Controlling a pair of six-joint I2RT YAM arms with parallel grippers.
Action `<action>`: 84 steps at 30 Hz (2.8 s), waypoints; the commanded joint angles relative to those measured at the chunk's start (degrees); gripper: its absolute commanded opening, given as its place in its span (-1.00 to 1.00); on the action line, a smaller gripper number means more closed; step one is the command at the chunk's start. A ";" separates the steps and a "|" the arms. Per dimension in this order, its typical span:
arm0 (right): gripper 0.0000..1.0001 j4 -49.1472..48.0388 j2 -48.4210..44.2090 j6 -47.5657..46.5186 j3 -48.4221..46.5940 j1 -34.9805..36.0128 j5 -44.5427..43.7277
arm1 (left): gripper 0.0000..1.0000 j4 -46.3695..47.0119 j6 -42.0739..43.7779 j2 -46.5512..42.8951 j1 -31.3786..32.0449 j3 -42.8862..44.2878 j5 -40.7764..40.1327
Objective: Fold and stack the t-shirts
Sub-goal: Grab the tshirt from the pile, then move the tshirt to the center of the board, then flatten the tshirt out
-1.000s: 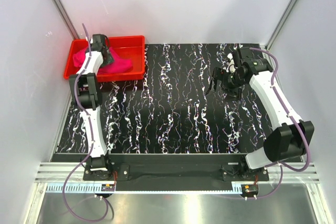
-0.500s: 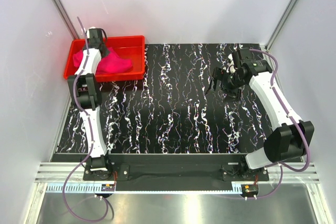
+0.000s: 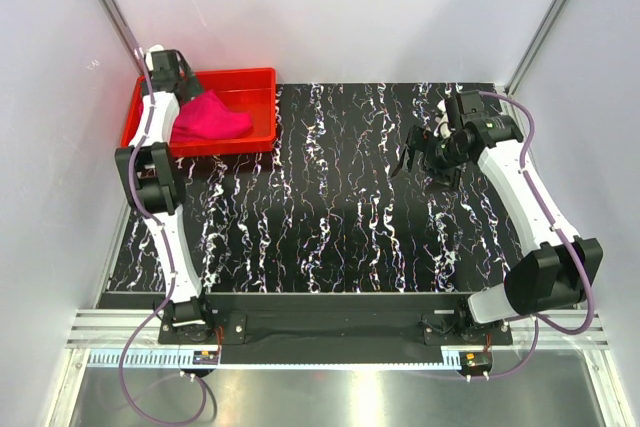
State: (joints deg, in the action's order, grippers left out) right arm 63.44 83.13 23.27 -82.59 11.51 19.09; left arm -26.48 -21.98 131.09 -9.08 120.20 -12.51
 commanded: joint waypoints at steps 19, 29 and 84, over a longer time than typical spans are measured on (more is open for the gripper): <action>0.99 -1.74 9.24 -0.15 -5.21 0.27 0.85 | -1.00 3.89 -13.97 3.84 -2.17 0.82 4.51; 1.00 3.71 11.09 -0.59 -7.50 0.36 0.86 | -1.00 15.82 -17.13 -17.40 1.78 7.15 20.75; 0.79 -6.56 -8.69 0.63 7.69 2.46 15.26 | 0.70 -16.84 -11.61 -72.28 18.49 -50.41 22.19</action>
State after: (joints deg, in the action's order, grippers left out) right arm 60.77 72.88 22.76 -77.82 12.29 29.93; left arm -35.35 -39.75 64.36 12.71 71.44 14.72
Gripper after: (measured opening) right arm 0.906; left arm 0.828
